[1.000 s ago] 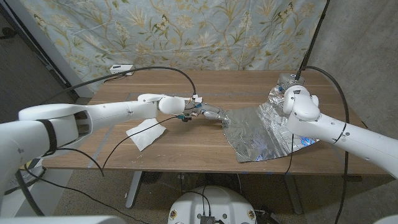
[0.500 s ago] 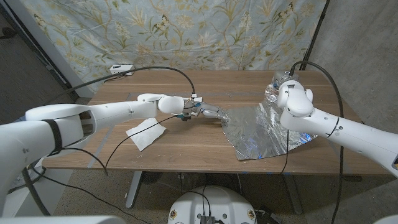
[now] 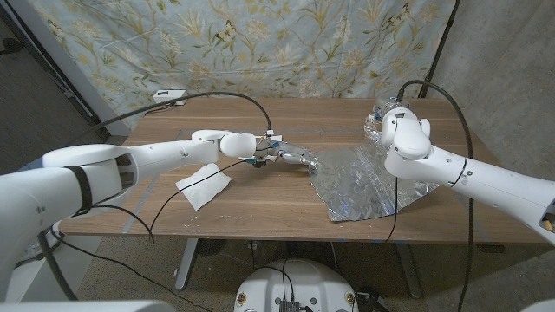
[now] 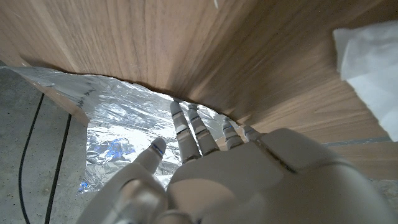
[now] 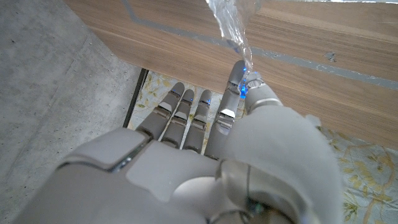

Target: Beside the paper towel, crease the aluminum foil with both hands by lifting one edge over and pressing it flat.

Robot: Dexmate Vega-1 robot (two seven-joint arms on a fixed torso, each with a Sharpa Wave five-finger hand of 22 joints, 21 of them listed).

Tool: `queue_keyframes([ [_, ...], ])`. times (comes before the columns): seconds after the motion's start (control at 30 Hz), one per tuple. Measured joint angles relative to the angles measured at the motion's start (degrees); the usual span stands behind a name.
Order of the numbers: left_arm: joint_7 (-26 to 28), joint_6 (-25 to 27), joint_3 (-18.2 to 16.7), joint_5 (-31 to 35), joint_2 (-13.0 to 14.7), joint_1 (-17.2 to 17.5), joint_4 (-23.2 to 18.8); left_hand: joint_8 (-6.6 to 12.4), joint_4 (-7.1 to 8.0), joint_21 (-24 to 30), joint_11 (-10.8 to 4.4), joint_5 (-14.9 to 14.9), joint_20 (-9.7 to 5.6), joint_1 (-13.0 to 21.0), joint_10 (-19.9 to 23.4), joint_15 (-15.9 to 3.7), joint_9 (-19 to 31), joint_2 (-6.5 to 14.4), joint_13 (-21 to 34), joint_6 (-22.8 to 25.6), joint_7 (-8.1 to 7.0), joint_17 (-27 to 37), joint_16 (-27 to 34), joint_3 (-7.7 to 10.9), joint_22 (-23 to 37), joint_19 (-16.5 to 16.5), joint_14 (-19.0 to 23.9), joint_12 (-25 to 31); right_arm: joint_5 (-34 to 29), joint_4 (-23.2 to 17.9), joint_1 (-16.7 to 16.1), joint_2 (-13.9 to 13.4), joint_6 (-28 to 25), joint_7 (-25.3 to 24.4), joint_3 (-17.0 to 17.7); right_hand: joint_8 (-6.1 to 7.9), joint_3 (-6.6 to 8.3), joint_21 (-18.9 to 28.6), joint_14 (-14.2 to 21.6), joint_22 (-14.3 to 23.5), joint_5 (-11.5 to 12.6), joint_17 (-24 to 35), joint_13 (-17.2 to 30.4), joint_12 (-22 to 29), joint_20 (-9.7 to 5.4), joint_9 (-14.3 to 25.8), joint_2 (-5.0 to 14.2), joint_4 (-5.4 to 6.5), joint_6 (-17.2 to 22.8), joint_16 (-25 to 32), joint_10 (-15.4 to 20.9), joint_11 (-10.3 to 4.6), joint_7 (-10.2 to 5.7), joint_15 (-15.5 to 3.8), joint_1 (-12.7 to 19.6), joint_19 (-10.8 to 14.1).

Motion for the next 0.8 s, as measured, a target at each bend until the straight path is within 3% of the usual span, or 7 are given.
queue_keyframes([
  [0.8, -0.16, -2.00, -0.50, -0.32, -1.25, 0.55, 2.47, -0.34, -0.47, 0.00, 0.21, 0.00, 0.17, 0.46, -0.83, 0.00, -0.08, -0.01, 0.00, 0.00, 0.00, 0.00, 0.00, 0.47, 0.00, 0.18, 0.00, 0.21, 0.07, -2.43, 1.61, 1.04, 2.14, 3.47, 0.40, 0.00, -0.54, 0.00, -0.01, 0.00, 0.00, 0.29, 0.00, 0.00, 0.58, 0.23, 0.24, -0.09, -0.25, 0.00, -0.61, 0.61, 0.23, 0.45, 0.24, -0.05],
])
